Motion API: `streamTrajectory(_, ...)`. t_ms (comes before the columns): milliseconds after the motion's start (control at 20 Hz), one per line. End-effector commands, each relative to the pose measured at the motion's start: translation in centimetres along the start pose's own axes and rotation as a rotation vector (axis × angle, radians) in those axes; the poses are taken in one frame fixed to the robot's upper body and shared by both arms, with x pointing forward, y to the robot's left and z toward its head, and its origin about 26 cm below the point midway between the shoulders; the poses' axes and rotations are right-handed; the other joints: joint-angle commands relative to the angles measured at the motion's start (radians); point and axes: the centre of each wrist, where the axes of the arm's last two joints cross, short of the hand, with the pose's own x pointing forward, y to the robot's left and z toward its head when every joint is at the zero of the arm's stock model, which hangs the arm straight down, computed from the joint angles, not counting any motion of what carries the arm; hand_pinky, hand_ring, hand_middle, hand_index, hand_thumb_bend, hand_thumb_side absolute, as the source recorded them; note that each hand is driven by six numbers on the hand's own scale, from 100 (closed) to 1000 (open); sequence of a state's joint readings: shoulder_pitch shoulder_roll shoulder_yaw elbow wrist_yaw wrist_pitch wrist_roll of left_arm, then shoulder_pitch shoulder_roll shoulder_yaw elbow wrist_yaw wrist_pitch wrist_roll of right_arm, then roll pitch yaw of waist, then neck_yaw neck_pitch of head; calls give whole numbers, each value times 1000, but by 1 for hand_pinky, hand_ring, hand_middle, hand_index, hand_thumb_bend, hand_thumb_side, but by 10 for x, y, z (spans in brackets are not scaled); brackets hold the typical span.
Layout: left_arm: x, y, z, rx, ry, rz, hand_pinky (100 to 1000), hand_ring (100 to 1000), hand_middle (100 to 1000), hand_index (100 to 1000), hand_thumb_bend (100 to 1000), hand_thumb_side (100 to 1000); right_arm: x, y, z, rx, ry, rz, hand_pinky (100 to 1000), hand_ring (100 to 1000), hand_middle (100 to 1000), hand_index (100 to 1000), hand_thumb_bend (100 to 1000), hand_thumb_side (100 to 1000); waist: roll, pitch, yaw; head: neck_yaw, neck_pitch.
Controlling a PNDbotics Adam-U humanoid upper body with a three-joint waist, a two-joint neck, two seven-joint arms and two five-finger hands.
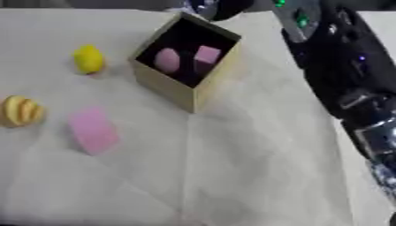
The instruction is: Pick up objects on the table and place them in the box.
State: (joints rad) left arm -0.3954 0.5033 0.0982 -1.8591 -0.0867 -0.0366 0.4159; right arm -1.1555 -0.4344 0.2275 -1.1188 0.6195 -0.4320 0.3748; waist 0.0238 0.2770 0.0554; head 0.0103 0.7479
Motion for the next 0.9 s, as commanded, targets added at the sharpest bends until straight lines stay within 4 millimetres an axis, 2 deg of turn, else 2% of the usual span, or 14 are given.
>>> streamTrajectory(50,1,-1,-20,-128,-30,-138,770,743,695,815,439,606,-13,-38,40,-153,33,40,884,877,653,775,100,176,8,-25,-4,4,9)
streamTrajectory(200,-7,-5,-32,-251,-10,-274,794,758,714,837,474,621,-18,-40,72,-216,75,36,884,876,650,772,100,192,16,-23,-9,1,10)
streamTrajectory(400,-23,-3,-42,-403,42,-489,822,780,744,882,562,602,-12,-30,98,-282,90,-1,885,874,644,767,100,208,20,-22,-19,4,13)
streamTrajectory(650,-52,15,-43,-601,79,-737,838,792,761,903,623,559,11,-22,104,-371,72,-67,887,874,638,762,100,242,20,-19,-38,21,7)
streamTrajectory(900,-88,52,-30,-856,131,-956,850,815,784,899,645,498,41,-21,105,-459,39,-151,888,873,631,755,100,275,13,-15,-55,49,-3)
